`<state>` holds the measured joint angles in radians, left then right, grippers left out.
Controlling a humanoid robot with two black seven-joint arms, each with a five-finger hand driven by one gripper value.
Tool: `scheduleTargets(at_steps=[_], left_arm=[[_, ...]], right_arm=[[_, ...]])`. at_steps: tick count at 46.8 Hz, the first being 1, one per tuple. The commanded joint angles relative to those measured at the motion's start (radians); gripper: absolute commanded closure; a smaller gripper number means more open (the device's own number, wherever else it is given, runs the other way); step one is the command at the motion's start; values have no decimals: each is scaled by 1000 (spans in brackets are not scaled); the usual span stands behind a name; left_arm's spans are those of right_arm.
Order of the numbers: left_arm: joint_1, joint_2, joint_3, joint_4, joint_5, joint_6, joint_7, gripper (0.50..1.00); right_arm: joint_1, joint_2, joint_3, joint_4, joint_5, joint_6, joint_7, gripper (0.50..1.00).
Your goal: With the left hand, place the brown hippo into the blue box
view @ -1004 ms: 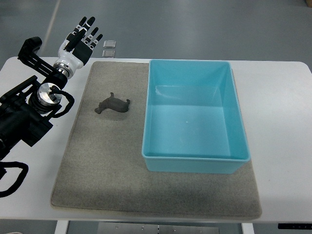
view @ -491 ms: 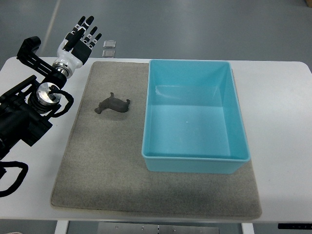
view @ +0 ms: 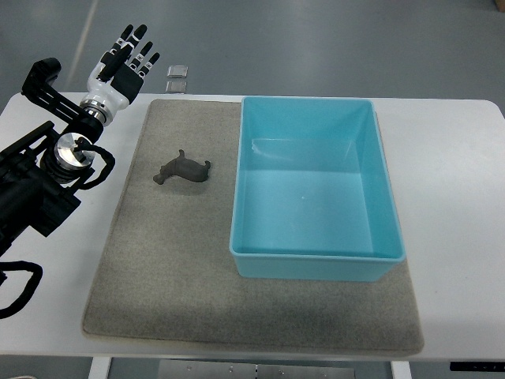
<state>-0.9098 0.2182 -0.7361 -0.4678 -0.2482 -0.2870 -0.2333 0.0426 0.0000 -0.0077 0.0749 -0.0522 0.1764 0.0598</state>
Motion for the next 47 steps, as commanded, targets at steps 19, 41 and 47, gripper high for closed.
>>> scheduleTargets(at_steps=[19, 41, 47], left_arm=[[-12, 30, 52, -35, 112, -1, 0, 504], [-12, 161, 130, -218, 308, 22, 2, 506], [-21, 185, 198, -247, 314, 9, 2, 506]], right_arm=[[0, 0, 0, 0, 0, 0, 0, 564], [0, 0, 0, 0, 0, 0, 0, 564], [0, 0, 0, 0, 0, 0, 0, 564]])
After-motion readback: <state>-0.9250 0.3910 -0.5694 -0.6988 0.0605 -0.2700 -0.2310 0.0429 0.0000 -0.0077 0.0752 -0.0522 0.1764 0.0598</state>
